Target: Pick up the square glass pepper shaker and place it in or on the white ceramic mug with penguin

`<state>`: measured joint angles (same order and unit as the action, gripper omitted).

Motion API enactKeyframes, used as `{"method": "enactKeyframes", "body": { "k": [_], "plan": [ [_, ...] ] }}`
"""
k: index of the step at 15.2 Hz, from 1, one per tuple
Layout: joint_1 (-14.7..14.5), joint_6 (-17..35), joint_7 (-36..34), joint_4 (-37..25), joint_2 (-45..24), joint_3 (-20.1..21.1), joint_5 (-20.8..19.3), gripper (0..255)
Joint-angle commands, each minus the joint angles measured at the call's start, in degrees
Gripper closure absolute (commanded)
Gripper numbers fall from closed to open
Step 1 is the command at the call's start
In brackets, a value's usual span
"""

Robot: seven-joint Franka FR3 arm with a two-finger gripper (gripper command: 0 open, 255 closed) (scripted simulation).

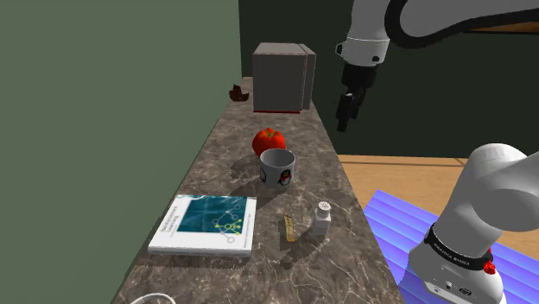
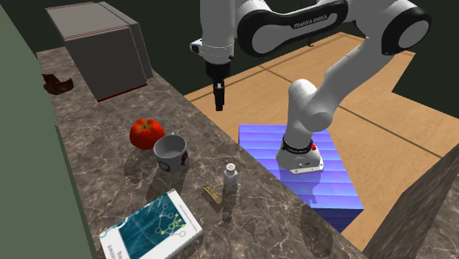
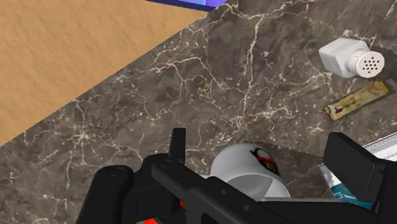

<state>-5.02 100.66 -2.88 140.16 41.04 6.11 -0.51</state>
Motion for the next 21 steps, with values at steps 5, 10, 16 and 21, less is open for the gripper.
{"method": "enactKeyframes", "body": {
  "k": [5,10,16,21],
  "plan": [
    [-2.97,5.42,-3.57,2.91,-6.41,4.84,3.09,0],
    [-5.41,9.89,-6.6,3.8,-13.11,8.96,5.44,0],
    [-8.03,15.35,-10.35,3.25,-22.74,13.87,7.42,0],
    [-8.58,19.08,-11.35,4.55,-25.98,15.16,7.61,0]
  ]
}}
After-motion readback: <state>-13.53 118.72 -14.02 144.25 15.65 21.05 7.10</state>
